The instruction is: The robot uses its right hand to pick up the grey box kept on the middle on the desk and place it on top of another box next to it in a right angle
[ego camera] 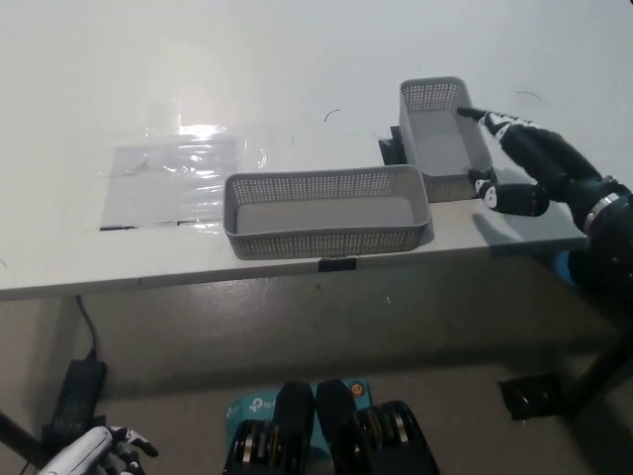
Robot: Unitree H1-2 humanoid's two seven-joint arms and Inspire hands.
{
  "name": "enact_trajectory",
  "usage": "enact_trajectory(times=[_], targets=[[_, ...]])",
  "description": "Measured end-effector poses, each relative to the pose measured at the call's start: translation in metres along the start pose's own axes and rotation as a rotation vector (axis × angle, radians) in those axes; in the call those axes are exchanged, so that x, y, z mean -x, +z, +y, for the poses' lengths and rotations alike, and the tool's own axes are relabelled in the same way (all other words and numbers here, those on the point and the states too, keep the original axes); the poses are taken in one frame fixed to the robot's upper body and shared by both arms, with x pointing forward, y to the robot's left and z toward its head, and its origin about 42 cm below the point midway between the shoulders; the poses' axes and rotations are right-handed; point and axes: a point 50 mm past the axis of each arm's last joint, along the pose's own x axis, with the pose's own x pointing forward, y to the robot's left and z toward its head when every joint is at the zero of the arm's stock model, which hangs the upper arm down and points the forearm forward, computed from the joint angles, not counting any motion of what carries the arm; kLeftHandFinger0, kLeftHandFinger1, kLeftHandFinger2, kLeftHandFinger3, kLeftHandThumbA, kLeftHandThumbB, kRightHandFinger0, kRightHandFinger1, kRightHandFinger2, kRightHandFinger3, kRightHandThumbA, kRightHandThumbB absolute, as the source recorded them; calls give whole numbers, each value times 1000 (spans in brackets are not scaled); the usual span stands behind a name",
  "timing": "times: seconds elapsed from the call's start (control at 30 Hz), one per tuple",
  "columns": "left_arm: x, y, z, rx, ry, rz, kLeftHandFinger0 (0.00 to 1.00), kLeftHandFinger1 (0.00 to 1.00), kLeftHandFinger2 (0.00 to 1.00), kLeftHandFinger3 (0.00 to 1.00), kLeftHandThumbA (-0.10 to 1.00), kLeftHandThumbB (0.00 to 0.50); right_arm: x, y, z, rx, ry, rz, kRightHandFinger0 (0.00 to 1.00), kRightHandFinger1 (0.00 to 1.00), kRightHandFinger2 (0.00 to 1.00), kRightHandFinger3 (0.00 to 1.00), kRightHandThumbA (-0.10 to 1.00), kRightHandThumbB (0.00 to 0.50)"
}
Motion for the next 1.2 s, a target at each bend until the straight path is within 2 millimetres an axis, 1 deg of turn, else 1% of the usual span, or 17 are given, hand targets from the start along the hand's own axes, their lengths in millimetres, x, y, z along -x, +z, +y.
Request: enact_trajectory(times=[0.07, 0.1, 0.2, 0.23, 0.3, 0.33, 0.37, 0.43, 0.6, 0.73, 0.8, 0.9, 1.0, 1.1, 1.13, 1.17, 1.2], targets=[[0, 0, 0, -1, -4, 0, 325, 367, 490, 619, 161, 321, -2, 3, 5, 29, 10, -1, 1000, 1000, 1000, 1000, 400, 430], [0, 0, 0, -1, -6, 0, 277, 326, 449, 602, 147, 324, -2, 4, 7, 40, 15, 0, 1000, 1000, 1000, 1000, 410, 427], [0, 0, 0, -1, -9, 0, 275, 322, 435, 587, 152, 332, -7, 4, 16, 65, 34, 11, 1000, 1000, 1000, 1000, 406, 435], [0, 0, 0, 0, -9, 0, 330, 376, 501, 623, 157, 329, -9, 4, 18, 72, 40, 15, 1000, 1000, 1000, 1000, 406, 436], [0, 0, 0, -1, -12, 0, 352, 394, 518, 626, 149, 327, -13, 4, 24, 88, 55, 24, 1000, 1000, 1000, 1000, 406, 437], [0, 0, -1, -1, -13, 0, 353, 395, 519, 626, 149, 326, -15, 3, 25, 95, 60, 27, 1000, 1000, 1000, 1000, 405, 437], [0, 0, -1, -1, -14, 0, 304, 346, 476, 604, 134, 328, -17, 2, 27, 100, 66, 35, 1000, 1000, 1000, 1000, 399, 435], [0, 0, -1, 0, -15, 0, 311, 361, 491, 603, 139, 323, -24, -2, 30, 125, 83, 47, 1000, 1000, 1000, 1000, 363, 435], [0, 0, -1, -1, -18, -1, 332, 376, 501, 590, 155, 330, -38, -9, 26, 163, 99, 73, 1000, 1000, 1000, 1000, 342, 412], [0, 1, -1, -2, -19, -2, 339, 384, 507, 622, 152, 334, -48, -16, 27, 198, 124, 98, 1000, 1000, 1000, 1000, 309, 377], [1, 1, -1, -2, -20, -4, 317, 368, 497, 603, 147, 323, -51, -20, 27, 212, 136, 113, 1000, 1000, 1000, 1000, 289, 355], [0, 3, 0, -8, -18, -9, 295, 346, 468, 587, 159, 327, -60, -23, 23, 223, 149, 133, 1000, 1000, 1000, 1000, 236, 347], [-1, 6, 2, -12, -18, -15, 306, 354, 476, 608, 156, 325, -67, -21, 17, 255, 159, 133, 1000, 1000, 1000, 1000, 187, 351], [-3, 8, 5, -18, -15, -21, 345, 391, 519, 618, 170, 327, -71, -15, 17, 292, 201, 125, 1000, 1000, 1000, 1000, 150, 388], [-4, 10, 6, -21, -12, -27, 347, 393, 522, 619, 170, 327, -72, -12, 21, 306, 229, 121, 1000, 1000, 1000, 1000, 148, 389], [-4, 12, 8, -23, -9, -31, 338, 386, 518, 627, 175, 330, -73, -10, 24, 315, 251, 119, 1000, 1000, 1000, 1000, 132, 396], [-5, 13, 9, -25, -7, -33, 295, 339, 467, 606, 178, 329, -73, -8, 29, 321, 273, 114, 1000, 1000, 1000, 1000, 122, 389]])
